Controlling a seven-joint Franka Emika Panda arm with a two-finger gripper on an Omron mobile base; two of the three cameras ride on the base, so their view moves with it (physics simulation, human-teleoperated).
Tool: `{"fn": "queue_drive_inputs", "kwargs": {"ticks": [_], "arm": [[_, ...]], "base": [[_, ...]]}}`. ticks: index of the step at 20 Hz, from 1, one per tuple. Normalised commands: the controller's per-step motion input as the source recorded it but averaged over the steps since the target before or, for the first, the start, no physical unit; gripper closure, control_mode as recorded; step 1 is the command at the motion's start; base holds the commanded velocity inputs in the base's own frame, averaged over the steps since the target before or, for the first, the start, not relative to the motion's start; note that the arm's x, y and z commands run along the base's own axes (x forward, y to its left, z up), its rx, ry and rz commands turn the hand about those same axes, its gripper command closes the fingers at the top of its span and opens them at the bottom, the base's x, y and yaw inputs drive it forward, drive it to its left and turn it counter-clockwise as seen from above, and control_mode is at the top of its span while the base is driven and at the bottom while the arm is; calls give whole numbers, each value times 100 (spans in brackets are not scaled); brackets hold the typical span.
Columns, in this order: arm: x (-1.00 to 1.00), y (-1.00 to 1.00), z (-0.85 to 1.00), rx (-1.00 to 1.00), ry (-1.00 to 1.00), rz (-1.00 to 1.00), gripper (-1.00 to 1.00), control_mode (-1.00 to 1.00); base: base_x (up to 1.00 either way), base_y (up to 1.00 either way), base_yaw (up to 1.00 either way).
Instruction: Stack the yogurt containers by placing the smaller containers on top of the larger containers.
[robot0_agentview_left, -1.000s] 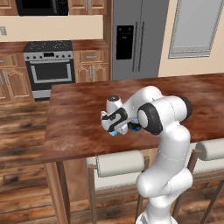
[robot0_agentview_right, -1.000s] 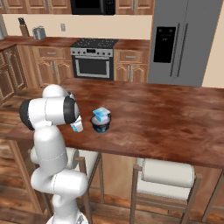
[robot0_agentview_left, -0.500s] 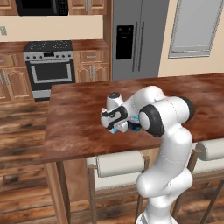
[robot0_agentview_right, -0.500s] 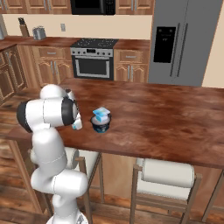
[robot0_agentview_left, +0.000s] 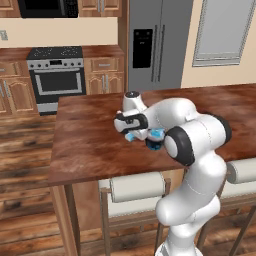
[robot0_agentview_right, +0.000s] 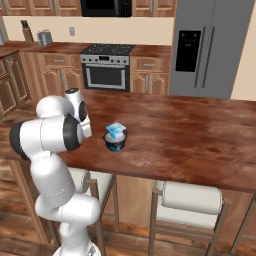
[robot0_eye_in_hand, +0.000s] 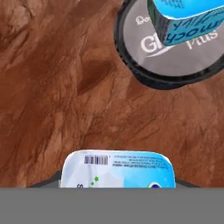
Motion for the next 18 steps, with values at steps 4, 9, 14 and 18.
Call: {"fn": "queue_drive_inputs", "kwargs": {"ticks": [4, 9, 14, 18], "arm": [[-11, 0, 62, 0, 0, -3, 100, -100], [-8, 0, 52, -2, 0, -4, 100, -100], [-12, 0, 48, -3, 0, -5, 100, -100], [-14, -4, 44, -4, 0, -5, 100, -100]], "base": [[0, 0, 0], [0, 0, 0], [0, 0, 0], [0, 0, 0]]}}
